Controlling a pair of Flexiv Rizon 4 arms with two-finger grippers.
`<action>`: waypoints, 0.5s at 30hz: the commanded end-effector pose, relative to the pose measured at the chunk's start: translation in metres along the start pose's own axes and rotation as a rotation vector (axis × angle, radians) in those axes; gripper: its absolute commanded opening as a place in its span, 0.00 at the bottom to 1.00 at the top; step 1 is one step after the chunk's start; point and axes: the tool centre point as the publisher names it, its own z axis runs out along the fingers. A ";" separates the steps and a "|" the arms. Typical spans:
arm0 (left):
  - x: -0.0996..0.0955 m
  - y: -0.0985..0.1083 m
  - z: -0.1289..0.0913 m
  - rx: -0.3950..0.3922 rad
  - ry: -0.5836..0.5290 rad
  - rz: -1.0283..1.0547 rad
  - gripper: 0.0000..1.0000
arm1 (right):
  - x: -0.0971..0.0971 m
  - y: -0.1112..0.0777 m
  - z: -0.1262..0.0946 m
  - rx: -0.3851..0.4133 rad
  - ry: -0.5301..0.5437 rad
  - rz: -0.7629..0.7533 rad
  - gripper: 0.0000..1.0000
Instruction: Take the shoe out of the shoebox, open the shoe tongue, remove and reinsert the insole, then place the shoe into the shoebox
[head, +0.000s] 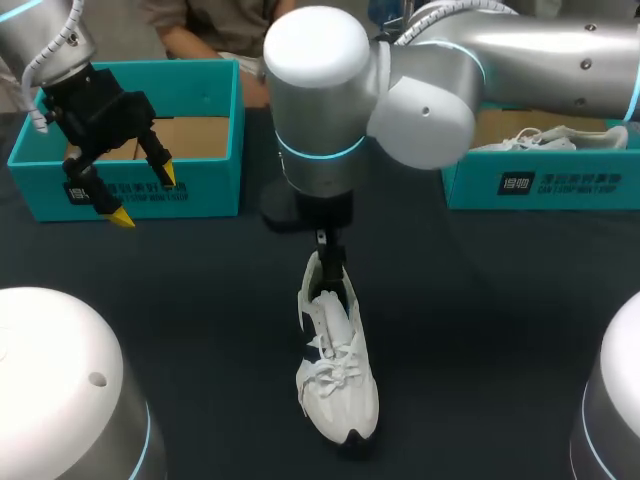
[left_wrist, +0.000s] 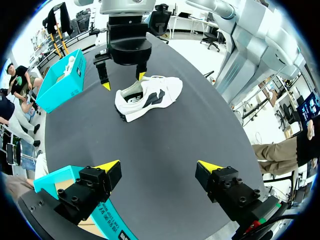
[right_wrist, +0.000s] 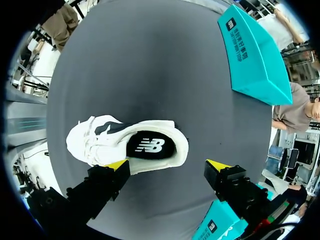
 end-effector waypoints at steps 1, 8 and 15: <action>0.000 0.000 0.000 -0.002 0.001 0.000 1.00 | -0.008 0.002 0.016 -0.003 0.025 0.001 1.00; 0.000 0.000 0.000 -0.002 0.001 0.000 1.00 | -0.014 0.004 0.039 -0.028 0.060 0.018 1.00; 0.000 0.000 0.000 -0.002 0.001 0.000 1.00 | -0.017 0.003 0.057 -0.042 0.082 0.043 1.00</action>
